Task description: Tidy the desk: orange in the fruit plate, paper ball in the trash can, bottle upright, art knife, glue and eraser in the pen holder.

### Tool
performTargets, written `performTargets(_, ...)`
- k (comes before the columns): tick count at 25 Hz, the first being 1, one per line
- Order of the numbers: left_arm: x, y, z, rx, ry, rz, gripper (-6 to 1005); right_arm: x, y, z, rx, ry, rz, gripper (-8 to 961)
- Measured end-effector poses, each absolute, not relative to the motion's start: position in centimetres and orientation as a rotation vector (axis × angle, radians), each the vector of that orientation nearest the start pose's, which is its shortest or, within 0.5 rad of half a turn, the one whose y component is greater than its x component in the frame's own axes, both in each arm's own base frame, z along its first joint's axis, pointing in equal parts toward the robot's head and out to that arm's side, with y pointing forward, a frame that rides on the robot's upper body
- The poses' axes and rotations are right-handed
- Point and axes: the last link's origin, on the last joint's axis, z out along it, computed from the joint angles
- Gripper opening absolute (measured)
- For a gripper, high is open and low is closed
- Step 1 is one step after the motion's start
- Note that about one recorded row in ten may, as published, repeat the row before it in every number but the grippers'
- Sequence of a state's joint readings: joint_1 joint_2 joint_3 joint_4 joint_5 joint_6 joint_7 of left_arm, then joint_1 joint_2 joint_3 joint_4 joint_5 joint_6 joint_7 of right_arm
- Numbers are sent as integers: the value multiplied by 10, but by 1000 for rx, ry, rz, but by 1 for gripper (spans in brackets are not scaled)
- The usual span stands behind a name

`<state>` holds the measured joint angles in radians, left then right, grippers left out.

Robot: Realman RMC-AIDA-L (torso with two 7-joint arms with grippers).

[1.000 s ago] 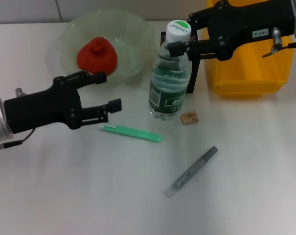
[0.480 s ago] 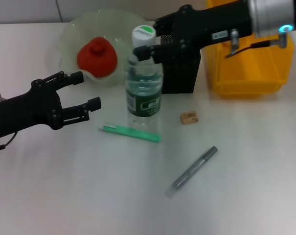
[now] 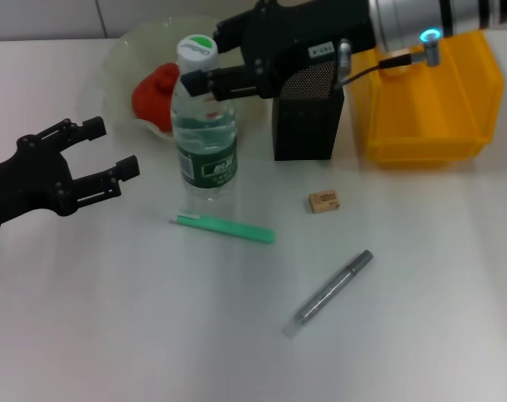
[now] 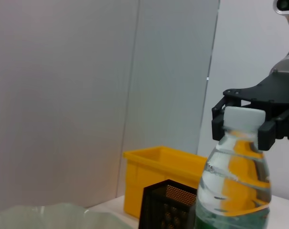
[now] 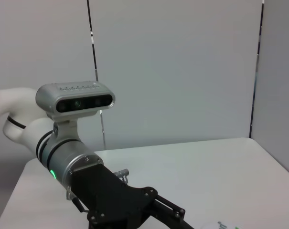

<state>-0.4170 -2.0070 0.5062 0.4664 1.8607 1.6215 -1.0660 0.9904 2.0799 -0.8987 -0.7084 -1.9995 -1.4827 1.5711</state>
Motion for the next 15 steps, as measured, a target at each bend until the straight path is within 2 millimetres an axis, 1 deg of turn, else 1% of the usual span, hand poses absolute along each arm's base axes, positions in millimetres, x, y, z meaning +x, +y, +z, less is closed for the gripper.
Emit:
performTargets(1, -314, 297, 33, -2431, -528, -886, 860, 74, 411, -23, -3009, 99, 591, 524)
performTargets(5, -320, 295, 37, -2392, -549, -878, 860, 67, 413, -29, -3015, 104, 595, 527)
performTargets(6, -324, 293, 39, -2368, -563, -871, 860, 62, 415, -33, -3013, 114, 601, 527)
performTargets(9, -328, 291, 41, -2345, -570, -869, 860, 58, 418, -37, -3009, 126, 599, 529)
performTargets(11, -331, 289, 42, -2323, -564, -868, 860, 53, 420, -46, -3014, 138, 580, 530)
performTargets(12, -331, 288, 42, -2315, -554, -868, 860, 53, 420, -46, -3014, 138, 580, 531)
performTargets(15, -331, 288, 41, -2313, -550, -868, 860, 52, 420, -56, -3016, 114, 524, 533)
